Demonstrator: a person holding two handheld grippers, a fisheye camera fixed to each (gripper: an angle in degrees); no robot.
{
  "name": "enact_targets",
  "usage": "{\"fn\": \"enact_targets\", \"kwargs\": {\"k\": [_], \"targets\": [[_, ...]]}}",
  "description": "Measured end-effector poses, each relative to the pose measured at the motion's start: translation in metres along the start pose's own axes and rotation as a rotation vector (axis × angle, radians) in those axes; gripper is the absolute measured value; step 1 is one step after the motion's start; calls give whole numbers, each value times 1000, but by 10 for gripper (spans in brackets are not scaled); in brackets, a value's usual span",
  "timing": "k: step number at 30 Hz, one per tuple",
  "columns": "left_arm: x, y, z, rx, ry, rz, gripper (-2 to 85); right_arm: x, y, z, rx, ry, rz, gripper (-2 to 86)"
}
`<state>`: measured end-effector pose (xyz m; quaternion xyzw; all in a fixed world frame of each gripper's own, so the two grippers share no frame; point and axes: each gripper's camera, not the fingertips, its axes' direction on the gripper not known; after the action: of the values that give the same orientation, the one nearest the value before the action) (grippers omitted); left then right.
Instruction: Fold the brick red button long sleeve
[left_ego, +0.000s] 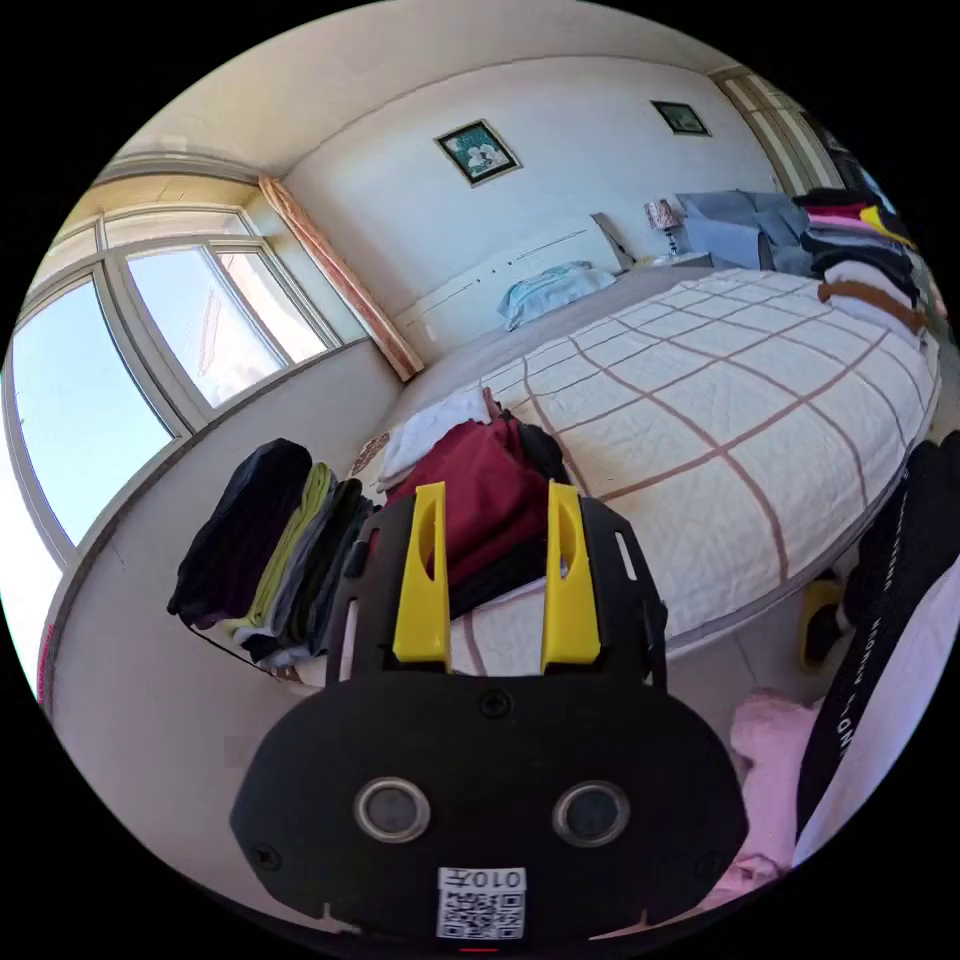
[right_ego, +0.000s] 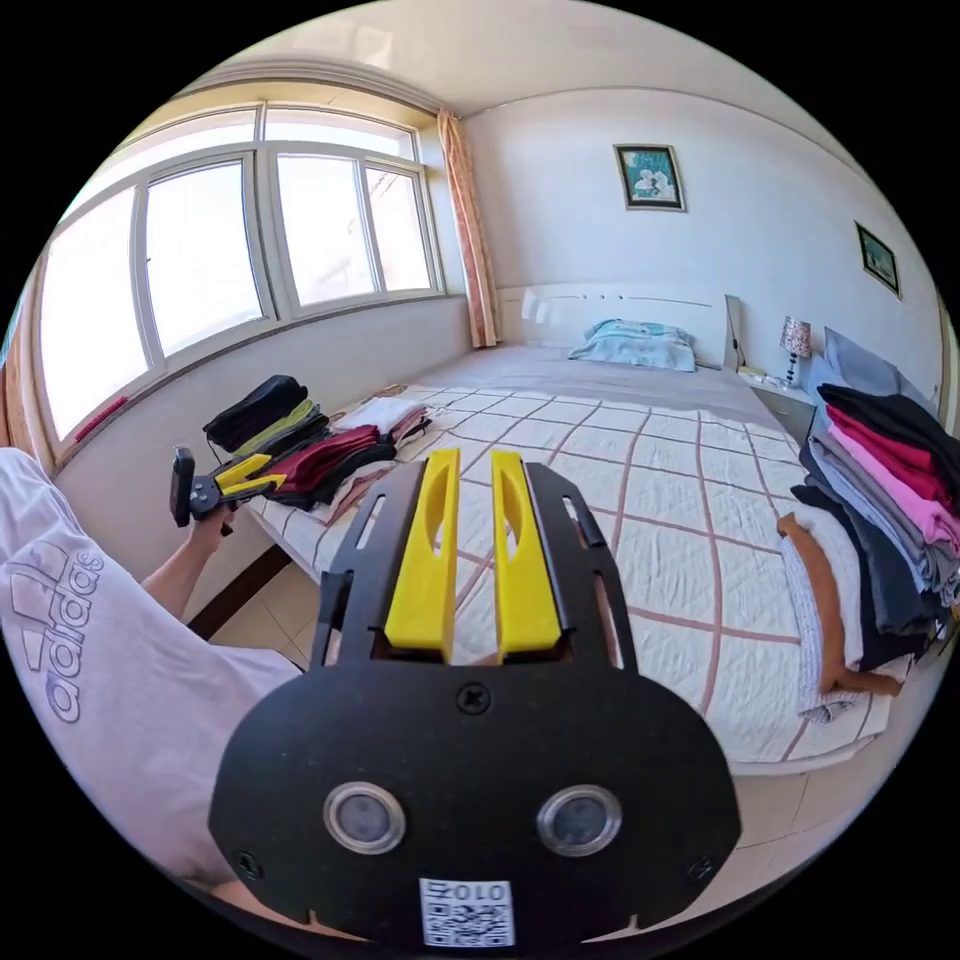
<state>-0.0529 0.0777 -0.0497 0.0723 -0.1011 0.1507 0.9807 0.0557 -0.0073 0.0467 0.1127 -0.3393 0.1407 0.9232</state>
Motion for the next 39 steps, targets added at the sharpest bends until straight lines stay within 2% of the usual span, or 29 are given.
{"fn": "enact_targets", "kwargs": {"k": [5, 8, 10, 15, 17, 23, 25, 27, 28, 33, 39], "targets": [[17, 20, 25, -9, -2, 204, 158, -15, 1, 20, -72, 6, 38, 60], [13, 26, 35, -37, -57, 222, 166, -20, 4, 29, -101, -2, 63, 57], [1, 25, 33, -31, -26, 194, 167, -23, 6, 36, -114, -4, 70, 52], [-62, 18, 43, -87, 301, 131, 161, -26, 8, 49, -146, -12, 76, 47], [-78, 19, 49, -93, 353, 152, 160, -25, 11, 54, -150, -34, 89, 46], [-104, 19, 48, -112, 247, 137, 138, -18, 26, 60, -165, -58, 114, 44], [-99, 22, 36, -51, 257, 195, 125, -12, 34, 58, -162, -63, 138, 42], [-84, 30, 38, -63, 189, 326, 112, -7, 39, 58, -168, -75, 157, 41], [-84, 32, 39, -56, 185, 328, 110, -3, 42, 58, -168, -83, 164, 40], [-115, 35, 55, -63, 347, 315, 98, 6, 52, 60, -175, -105, 187, 38], [-131, 31, 75, -78, 344, 295, 96, 10, 64, 68, -184, -132, 191, 37]]}}
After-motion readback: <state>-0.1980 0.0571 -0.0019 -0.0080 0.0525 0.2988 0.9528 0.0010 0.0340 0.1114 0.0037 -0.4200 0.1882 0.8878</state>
